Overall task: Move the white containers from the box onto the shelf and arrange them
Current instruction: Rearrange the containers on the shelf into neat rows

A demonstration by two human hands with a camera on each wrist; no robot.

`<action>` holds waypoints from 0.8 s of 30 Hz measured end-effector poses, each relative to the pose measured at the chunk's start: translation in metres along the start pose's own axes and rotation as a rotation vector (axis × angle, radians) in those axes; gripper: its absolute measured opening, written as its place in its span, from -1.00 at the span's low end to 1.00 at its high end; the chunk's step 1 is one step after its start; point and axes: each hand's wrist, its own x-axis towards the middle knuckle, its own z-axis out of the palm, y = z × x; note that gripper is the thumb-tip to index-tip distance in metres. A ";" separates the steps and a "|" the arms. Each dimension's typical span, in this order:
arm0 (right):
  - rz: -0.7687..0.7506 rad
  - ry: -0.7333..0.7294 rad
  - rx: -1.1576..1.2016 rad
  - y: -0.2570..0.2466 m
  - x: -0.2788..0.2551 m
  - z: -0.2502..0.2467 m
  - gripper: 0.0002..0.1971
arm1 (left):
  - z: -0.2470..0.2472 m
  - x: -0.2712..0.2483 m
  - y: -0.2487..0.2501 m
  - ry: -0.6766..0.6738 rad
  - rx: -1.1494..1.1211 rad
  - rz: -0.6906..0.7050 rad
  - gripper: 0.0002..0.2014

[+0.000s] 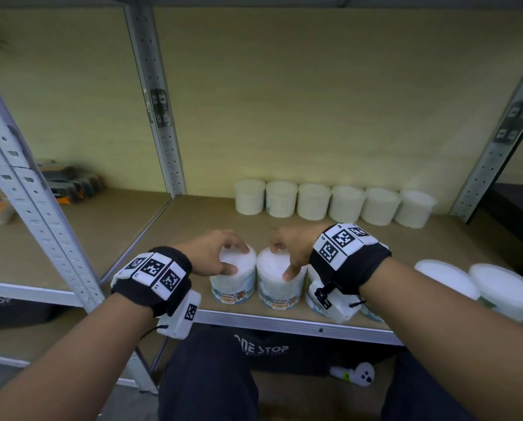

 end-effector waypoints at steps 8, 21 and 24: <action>-0.017 0.016 0.061 0.006 -0.001 0.002 -0.29 | -0.001 -0.001 0.002 -0.013 -0.023 -0.001 -0.58; 0.076 0.321 0.236 0.099 -0.022 -0.014 -0.62 | -0.030 0.062 0.064 0.169 -0.139 0.009 -0.58; 0.153 0.350 0.252 0.139 -0.030 -0.015 -0.63 | -0.032 0.091 0.091 0.186 -0.131 0.029 -0.58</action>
